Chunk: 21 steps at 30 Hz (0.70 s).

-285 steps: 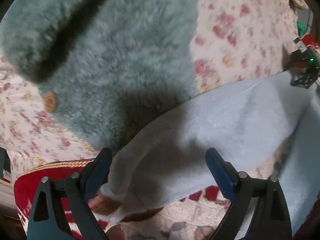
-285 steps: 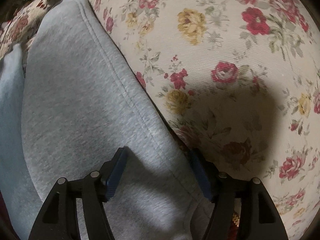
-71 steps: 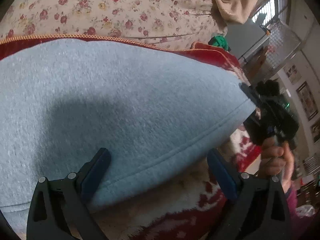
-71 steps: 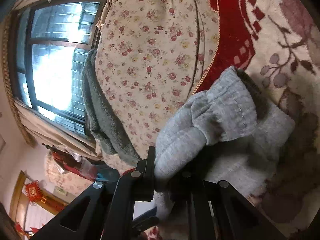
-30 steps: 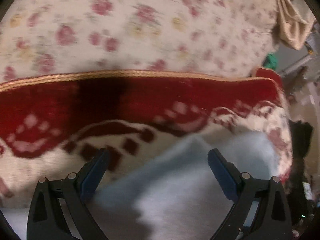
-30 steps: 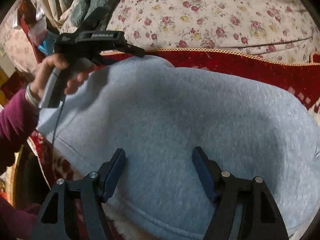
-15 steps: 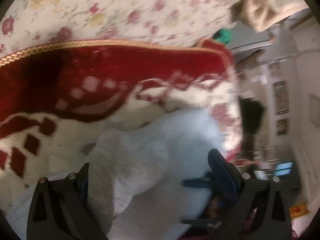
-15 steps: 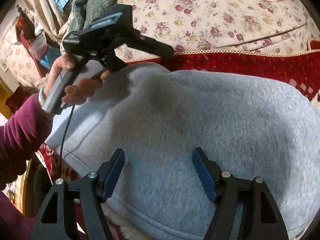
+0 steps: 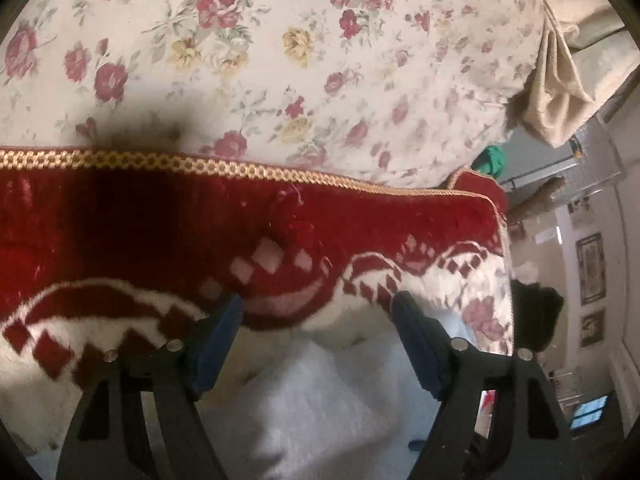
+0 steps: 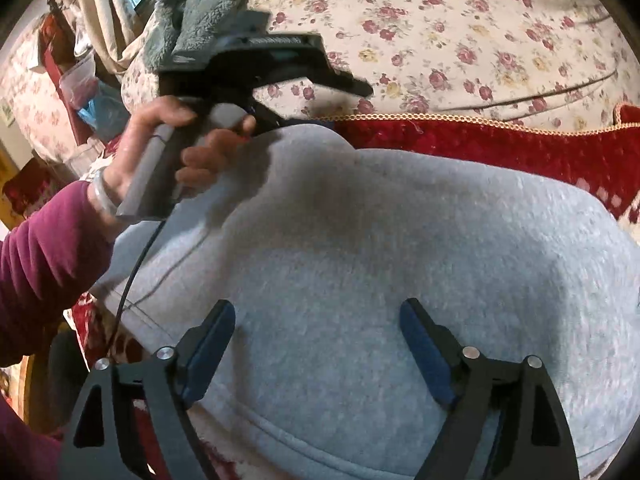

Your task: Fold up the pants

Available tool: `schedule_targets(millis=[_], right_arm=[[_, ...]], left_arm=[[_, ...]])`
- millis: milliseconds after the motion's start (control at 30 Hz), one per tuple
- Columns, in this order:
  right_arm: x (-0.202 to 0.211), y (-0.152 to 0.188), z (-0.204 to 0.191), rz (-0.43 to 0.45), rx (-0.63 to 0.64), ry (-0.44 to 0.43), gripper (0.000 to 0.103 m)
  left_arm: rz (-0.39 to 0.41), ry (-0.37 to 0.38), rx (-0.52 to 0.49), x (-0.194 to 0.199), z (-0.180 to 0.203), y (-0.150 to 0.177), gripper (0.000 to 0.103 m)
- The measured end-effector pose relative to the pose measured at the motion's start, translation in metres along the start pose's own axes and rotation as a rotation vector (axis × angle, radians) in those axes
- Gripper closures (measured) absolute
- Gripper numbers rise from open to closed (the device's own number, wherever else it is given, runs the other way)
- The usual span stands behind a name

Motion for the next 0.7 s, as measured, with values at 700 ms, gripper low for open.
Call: schedule_targets(millis=[700], right_arm=[[-0.075, -0.119, 0.083, -0.152, 0.009, 0.259, 0.019]], left_arm=[[-0.061, -0.339, 0.069, 0.004, -0.057, 0.03, 0.007]])
Point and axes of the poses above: each gripper's, at about its wrist camera, not at the fingertips, and x roughly against the way its jaws point, z to its right, y to its underside, the point moved 7 cm from there along -x, roughly the way its jaws point, and after that the axes turned 10 degrees about -z, right-handed, at the moved point
